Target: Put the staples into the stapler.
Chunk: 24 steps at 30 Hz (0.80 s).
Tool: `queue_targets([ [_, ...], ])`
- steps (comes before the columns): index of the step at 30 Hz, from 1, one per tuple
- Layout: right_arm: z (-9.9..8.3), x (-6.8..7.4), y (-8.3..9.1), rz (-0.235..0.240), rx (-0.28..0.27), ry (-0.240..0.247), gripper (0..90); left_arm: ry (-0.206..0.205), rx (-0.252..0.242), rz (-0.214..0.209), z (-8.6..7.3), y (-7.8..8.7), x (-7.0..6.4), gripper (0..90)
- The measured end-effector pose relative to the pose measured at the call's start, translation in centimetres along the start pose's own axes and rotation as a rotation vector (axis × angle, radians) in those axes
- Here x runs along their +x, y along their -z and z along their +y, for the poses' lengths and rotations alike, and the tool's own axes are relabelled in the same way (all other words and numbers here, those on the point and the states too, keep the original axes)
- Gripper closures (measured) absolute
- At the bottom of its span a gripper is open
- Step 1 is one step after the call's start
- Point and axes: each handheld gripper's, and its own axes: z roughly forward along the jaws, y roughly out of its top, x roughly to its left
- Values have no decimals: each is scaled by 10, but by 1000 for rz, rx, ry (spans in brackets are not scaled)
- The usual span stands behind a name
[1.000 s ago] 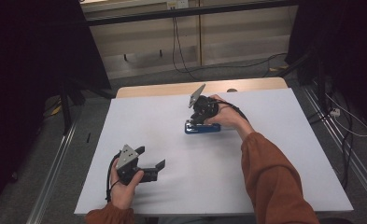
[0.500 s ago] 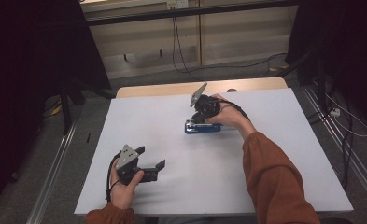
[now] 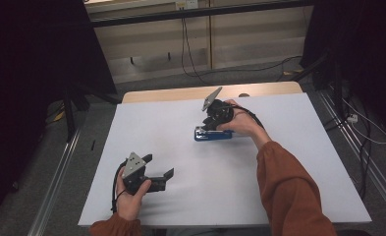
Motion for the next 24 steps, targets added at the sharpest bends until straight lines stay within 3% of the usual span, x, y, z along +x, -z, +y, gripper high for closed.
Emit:
queue_targets([
  [7,-7,2,5,-9,-38,-47,616,0,0,1,0,0,0,41],
  [14,-12,6,8,-48,-67,-93,434,1,0,2,0,0,0,41],
  [24,-17,10,15,-94,-113,-144,255,7,1,4,0,-1,0,41],
])
